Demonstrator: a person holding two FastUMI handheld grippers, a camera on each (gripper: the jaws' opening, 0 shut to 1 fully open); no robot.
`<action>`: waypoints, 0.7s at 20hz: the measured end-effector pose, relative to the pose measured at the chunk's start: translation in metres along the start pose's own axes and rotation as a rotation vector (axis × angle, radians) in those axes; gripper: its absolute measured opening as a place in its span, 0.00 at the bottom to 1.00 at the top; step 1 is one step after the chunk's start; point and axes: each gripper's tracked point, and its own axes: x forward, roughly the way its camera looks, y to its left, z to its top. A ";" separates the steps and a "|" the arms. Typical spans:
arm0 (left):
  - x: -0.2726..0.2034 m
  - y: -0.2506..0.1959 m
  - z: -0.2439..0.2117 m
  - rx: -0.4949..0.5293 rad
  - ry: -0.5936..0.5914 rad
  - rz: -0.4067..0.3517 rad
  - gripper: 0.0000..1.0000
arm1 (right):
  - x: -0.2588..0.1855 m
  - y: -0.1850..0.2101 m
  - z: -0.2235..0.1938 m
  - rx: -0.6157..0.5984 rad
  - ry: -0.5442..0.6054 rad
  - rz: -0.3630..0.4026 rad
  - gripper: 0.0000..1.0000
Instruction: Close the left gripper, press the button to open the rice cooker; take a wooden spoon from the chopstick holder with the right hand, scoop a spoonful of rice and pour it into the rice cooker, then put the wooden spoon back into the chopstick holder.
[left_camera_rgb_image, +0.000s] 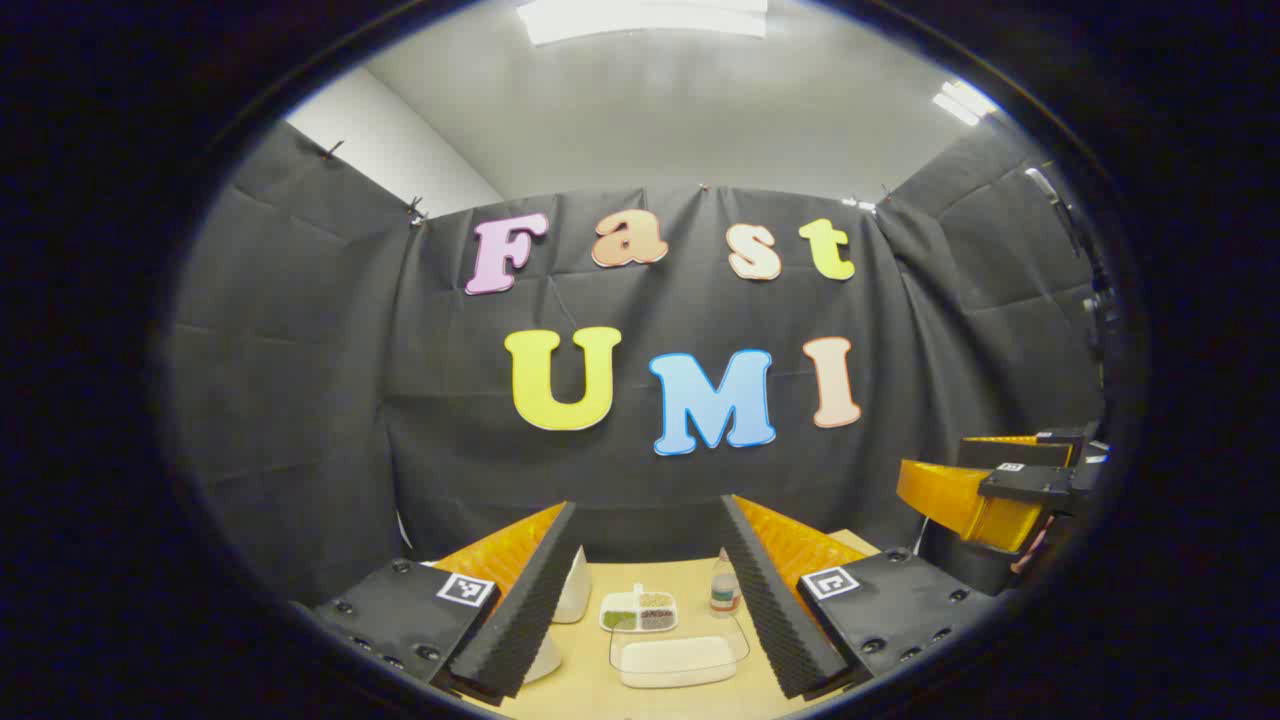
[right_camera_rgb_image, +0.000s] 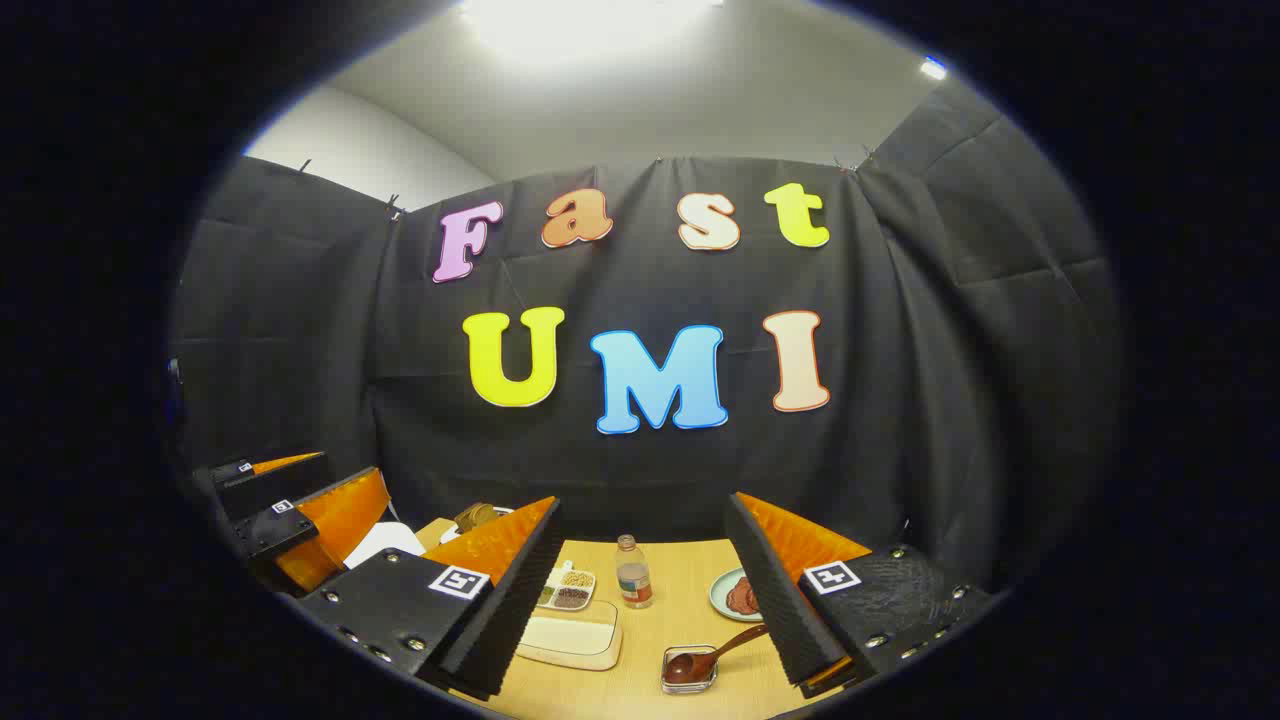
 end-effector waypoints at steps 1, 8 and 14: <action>0.001 0.002 -0.004 -0.019 0.007 -0.006 0.96 | 0.001 0.002 0.001 -0.002 -0.006 -0.002 0.98; 0.009 0.019 -0.004 -0.017 0.003 0.012 0.93 | 0.002 0.011 -0.005 -0.007 -0.004 -0.012 0.98; 0.018 0.025 -0.004 -0.023 0.008 0.020 0.91 | 0.011 0.018 -0.002 -0.010 -0.014 -0.007 0.98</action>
